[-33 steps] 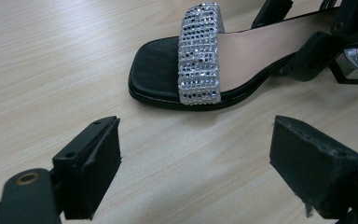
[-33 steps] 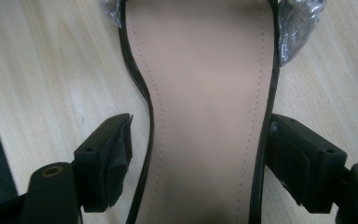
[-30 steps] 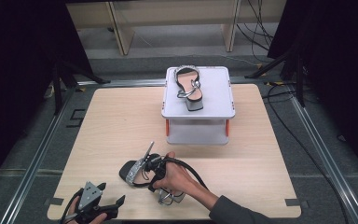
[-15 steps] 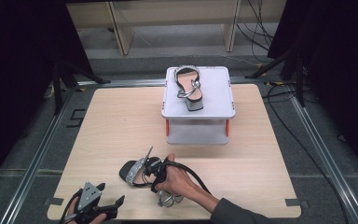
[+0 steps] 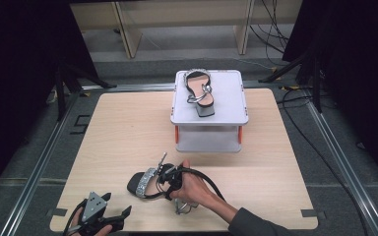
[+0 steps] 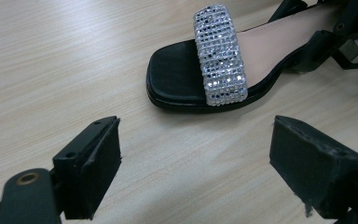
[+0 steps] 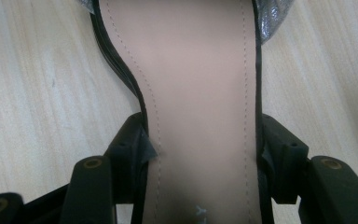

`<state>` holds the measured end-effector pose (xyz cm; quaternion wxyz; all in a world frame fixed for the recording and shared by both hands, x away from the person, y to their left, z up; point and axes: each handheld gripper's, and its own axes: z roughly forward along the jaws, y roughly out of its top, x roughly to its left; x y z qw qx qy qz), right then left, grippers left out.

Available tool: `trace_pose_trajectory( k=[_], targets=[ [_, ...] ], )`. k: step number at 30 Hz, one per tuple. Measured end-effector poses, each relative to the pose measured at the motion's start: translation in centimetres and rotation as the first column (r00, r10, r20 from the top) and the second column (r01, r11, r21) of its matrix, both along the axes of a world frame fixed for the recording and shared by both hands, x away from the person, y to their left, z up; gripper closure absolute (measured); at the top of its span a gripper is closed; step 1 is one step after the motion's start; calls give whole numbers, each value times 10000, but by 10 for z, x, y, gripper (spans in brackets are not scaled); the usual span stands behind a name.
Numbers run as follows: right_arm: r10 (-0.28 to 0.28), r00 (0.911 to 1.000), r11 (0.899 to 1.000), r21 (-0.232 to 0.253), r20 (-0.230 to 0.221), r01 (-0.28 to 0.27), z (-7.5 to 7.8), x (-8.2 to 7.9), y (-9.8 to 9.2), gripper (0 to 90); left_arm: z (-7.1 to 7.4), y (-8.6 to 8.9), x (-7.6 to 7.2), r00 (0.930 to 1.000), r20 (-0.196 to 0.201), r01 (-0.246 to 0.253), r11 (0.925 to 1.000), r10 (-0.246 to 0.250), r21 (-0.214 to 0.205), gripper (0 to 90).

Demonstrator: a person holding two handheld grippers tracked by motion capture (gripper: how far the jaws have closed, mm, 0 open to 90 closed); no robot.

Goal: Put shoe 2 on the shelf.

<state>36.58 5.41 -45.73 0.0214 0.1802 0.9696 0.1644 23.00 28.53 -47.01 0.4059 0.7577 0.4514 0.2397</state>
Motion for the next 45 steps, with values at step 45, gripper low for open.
trace_pose_trajectory(
  k=[45],
  targets=[
    [-1206,9862,9561,2807,1133,847,186,60,1,431,1,3,0,9999,-67,122,9993,-120,359,160]
  ],
)
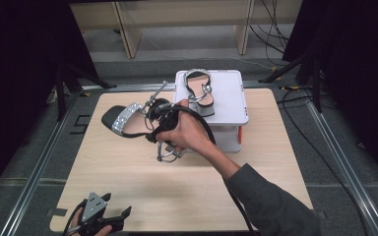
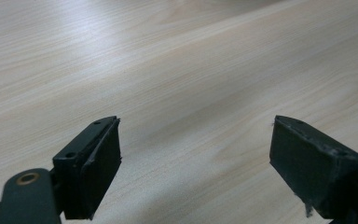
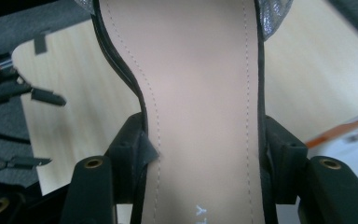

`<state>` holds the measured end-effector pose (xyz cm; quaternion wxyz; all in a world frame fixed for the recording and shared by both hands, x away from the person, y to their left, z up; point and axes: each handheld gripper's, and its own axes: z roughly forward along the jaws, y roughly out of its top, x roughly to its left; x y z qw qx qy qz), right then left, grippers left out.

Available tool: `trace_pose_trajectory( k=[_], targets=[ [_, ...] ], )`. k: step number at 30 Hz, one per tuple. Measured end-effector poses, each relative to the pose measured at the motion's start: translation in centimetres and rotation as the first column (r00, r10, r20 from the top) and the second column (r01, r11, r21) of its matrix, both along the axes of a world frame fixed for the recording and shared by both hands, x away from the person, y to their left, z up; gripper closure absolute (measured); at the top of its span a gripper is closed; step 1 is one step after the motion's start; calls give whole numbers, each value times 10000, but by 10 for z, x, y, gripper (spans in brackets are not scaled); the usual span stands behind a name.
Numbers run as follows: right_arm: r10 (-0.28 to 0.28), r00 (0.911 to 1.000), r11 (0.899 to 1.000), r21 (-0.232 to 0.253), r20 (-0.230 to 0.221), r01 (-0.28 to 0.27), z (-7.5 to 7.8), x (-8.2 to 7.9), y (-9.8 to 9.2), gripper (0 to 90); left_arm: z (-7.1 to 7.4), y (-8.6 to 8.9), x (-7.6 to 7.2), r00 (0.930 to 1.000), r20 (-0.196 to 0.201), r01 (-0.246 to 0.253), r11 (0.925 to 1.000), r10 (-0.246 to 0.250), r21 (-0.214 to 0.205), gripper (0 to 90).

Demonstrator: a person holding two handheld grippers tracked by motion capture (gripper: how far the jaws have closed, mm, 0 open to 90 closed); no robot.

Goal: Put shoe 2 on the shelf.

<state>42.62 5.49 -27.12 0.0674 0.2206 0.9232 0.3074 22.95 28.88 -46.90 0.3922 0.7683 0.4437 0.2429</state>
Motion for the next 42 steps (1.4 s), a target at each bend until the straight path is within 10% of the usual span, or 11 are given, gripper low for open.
trace_pose_trajectory(
  k=[9,15,20,21,24,25,26,32,35,42],
  targets=[
    [-1413,9889,9896,344,455,1398,46,39,-43,431,0,-1,-1,9999,6,-106,9996,107,-246,160],
    [-3037,9523,9518,545,314,3017,63,66,-88,431,-1,-1,0,9999,105,-47,9995,50,-304,160],
    [-4501,8928,8922,527,198,4486,65,92,-131,431,-1,-2,-1,9999,-2,-110,9994,110,-318,160],
    [-4501,8928,8922,527,198,4486,65,92,-131,431,-1,-2,-1,9999,4,-111,9995,112,-304,160],
    [-5317,8469,8457,502,-71,5314,57,107,-150,431,-1,-2,-1,9999,-29,-121,9994,120,-312,160],
    [-5317,8469,8457,502,-71,5314,57,107,-150,431,-1,-2,-1,9999,-29,-121,9994,120,-312,160],
    [-5715,8205,8199,322,-135,5716,50,115,-157,431,-1,-2,-1,9999,-28,-118,9994,117,-328,160],
    [-6414,7659,7666,14,-452,6421,35,131,-166,431,-1,-1,-1,10000,33,-20,9995,21,-326,160],
    [-6938,7169,7199,-404,-689,6929,27,139,-171,431,-1,-2,-1,10000,8,-47,9995,47,-326,160],
    [-7425,6633,6695,-716,-934,7393,15,150,-173,431,-1,-2,-1,10000,24,-42,9994,43,-356,160]
  ],
)
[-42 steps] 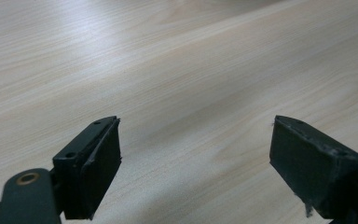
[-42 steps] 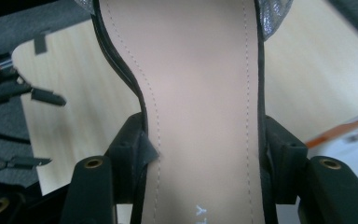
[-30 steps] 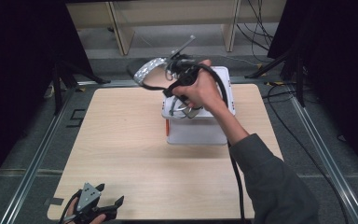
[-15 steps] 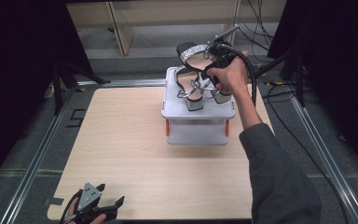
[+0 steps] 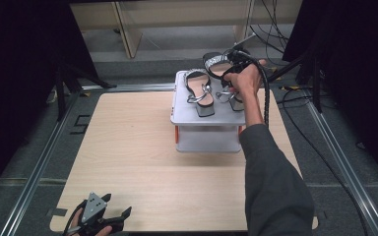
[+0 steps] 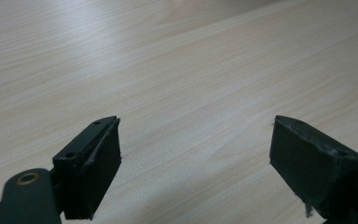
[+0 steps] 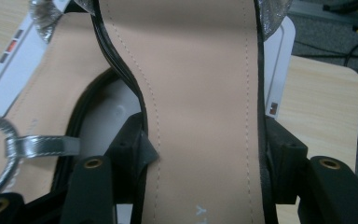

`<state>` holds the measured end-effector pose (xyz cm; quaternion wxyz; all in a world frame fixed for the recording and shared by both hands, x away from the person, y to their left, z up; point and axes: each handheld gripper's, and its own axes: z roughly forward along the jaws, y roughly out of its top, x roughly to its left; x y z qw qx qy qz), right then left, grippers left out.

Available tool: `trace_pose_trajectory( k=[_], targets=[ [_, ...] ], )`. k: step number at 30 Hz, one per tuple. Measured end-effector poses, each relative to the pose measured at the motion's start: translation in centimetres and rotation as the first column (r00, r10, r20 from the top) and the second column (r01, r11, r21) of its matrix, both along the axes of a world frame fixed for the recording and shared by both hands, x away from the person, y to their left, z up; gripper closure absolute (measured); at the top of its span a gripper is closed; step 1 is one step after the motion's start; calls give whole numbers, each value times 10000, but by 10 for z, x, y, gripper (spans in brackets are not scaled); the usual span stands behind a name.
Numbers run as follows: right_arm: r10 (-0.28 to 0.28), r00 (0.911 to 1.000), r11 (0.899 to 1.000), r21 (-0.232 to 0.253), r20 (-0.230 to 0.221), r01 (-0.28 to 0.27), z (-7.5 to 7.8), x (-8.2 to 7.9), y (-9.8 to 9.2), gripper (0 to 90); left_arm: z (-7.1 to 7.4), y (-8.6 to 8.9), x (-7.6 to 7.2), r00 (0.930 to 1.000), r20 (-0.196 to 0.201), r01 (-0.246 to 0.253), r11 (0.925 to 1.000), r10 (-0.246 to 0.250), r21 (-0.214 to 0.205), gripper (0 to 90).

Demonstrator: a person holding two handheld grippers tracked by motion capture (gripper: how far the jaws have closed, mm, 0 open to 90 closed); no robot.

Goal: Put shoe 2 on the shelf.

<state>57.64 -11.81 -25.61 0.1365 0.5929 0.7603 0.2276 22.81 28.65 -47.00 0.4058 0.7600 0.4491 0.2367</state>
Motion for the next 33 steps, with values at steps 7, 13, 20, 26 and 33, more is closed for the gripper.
trace_pose_trajectory(
  k=[7,13,20,26,33],
  targets=[
    [-672,9968,9977,-162,-443,665,-15,10,1,430,0,0,0,10000,8,30,10000,-30,-56,160],
    [-964,9936,9948,-402,-592,941,-23,14,0,430,1,-1,-1,10000,-46,22,10000,-22,12,160],
    [-1067,9925,9925,-664,-604,1027,-25,16,2,430,0,-1,-1,10000,8,29,10000,-29,-6,160],
    [-1338,9881,9906,-377,-761,1312,-25,15,4,425,0,-1,-1,10000,12,30,10000,-29,-36,160],
    [-1443,9859,9895,-4,-849,1448,-25,12,5,392,0,-1,0,10000,27,66,10000,-66,-6,160]
  ],
)
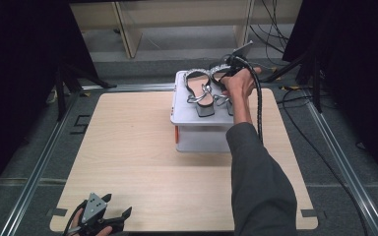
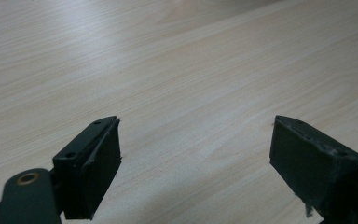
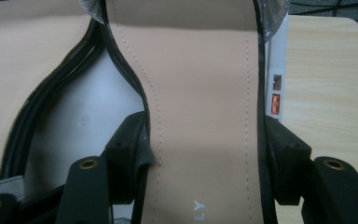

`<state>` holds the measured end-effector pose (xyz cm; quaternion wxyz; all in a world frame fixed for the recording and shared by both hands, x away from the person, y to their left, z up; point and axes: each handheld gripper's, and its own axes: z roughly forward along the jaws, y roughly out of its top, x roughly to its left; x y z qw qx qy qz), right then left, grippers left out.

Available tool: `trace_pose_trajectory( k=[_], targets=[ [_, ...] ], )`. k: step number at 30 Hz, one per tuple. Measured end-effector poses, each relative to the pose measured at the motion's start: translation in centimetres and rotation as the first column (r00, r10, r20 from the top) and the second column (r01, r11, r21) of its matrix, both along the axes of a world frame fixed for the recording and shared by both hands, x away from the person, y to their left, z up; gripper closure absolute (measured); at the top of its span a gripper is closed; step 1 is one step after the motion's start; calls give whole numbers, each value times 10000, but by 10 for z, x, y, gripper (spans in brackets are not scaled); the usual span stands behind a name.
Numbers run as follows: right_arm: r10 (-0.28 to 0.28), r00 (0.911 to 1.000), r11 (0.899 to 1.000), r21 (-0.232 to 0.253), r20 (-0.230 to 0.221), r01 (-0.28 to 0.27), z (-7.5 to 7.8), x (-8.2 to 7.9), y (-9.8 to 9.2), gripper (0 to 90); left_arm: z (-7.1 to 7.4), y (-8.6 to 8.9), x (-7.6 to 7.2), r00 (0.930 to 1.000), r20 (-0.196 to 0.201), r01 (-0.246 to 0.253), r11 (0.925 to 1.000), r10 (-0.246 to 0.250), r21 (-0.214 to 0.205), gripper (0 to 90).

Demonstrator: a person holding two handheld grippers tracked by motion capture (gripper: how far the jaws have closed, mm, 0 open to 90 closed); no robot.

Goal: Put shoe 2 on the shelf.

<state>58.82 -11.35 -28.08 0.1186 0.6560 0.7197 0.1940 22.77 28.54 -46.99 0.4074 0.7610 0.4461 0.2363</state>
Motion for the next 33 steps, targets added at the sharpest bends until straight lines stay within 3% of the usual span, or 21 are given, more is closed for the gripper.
trace_pose_trajectory(
  k=[2,4,6,7,11,17,26,33],
  targets=[
    [-142,9997,9997,179,-199,145,1,-1,2,356,0,0,0,10000,-6,-5,10000,5,40,160],
    [41,10000,9999,154,-76,-40,2,-2,1,352,0,0,-1,10000,24,-32,10000,32,-59,160],
    [203,9997,9989,417,-101,-198,4,-4,-4,355,2,1,-1,9999,-116,-49,9997,52,245,160],
    [203,9997,9989,417,-101,-198,4,-4,-4,355,1,0,-1,9998,-153,-128,9998,130,134,160],
    [526,9969,9966,666,-582,-487,5,-7,-5,314,0,0,0,10000,6,-30,10000,30,18,160],
    [912,9951,9928,809,-377,-879,4,-11,-6,289,0,-1,0,10000,-46,-39,10000,39,42,160],
    [785,9957,9908,1145,-490,-725,13,-19,-2,228,0,-1,0,10000,-71,-38,10000,39,69,160],
    [853,9942,9931,866,-661,-795,14,-21,5,202,0,-1,0,10000,-51,-34,10000,34,60,160]
  ],
)
